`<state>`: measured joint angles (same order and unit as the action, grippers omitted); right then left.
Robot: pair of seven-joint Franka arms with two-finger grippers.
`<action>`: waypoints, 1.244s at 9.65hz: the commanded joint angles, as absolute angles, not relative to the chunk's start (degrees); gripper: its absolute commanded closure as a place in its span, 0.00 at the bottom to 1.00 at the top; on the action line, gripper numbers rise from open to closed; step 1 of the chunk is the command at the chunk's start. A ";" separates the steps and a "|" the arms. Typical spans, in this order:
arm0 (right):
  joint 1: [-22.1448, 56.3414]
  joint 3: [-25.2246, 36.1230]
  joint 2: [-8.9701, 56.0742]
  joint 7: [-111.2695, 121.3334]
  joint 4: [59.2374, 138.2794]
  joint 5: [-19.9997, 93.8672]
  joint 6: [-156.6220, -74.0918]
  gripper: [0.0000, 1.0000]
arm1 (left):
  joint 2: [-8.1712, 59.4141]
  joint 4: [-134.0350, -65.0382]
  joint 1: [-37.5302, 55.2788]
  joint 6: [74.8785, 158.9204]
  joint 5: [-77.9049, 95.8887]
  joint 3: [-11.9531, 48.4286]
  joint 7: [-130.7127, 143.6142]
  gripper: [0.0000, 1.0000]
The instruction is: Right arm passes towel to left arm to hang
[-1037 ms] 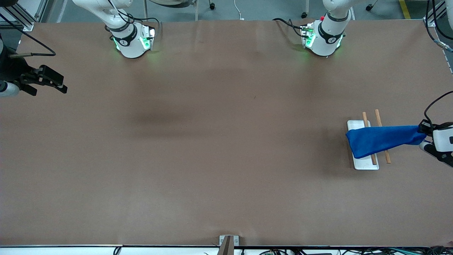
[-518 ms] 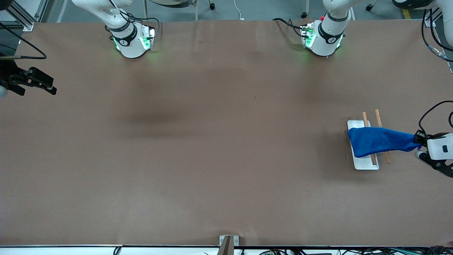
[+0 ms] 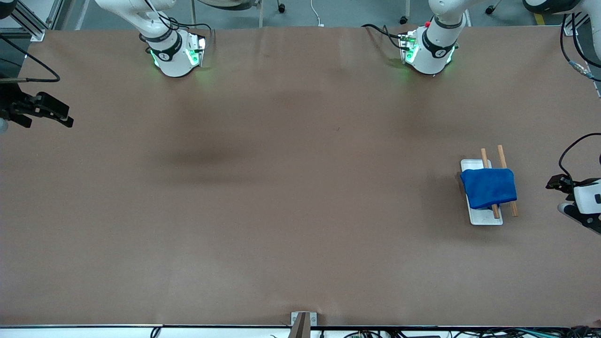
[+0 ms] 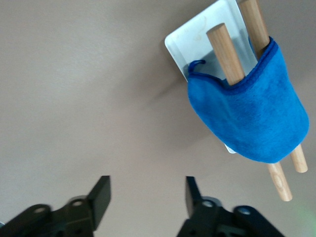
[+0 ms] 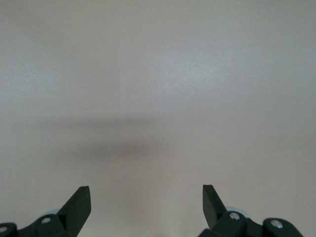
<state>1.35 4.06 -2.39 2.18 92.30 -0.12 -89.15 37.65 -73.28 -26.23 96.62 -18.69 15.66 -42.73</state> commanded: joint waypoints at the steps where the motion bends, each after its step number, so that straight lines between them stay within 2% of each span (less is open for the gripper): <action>1: 0.97 3.96 -2.20 1.32 91.76 -0.18 -88.59 0.00 | 33.95 -73.30 -25.93 97.03 -15.05 18.18 -36.44 0.00; 4: 0.97 3.87 -2.11 1.41 91.84 -0.09 -88.95 0.00 | 27.01 -73.39 -26.02 96.42 -14.77 26.70 -20.61 0.00; 7: 0.88 3.95 -2.11 1.41 92.02 0.00 -88.77 0.00 | 21.29 -73.48 -26.10 90.64 -14.50 34.43 -4.64 0.00; 12: 0.88 3.87 -2.11 1.41 92.02 0.00 -88.86 0.00 | 17.76 -73.39 -26.37 88.07 -14.50 38.84 -1.49 0.00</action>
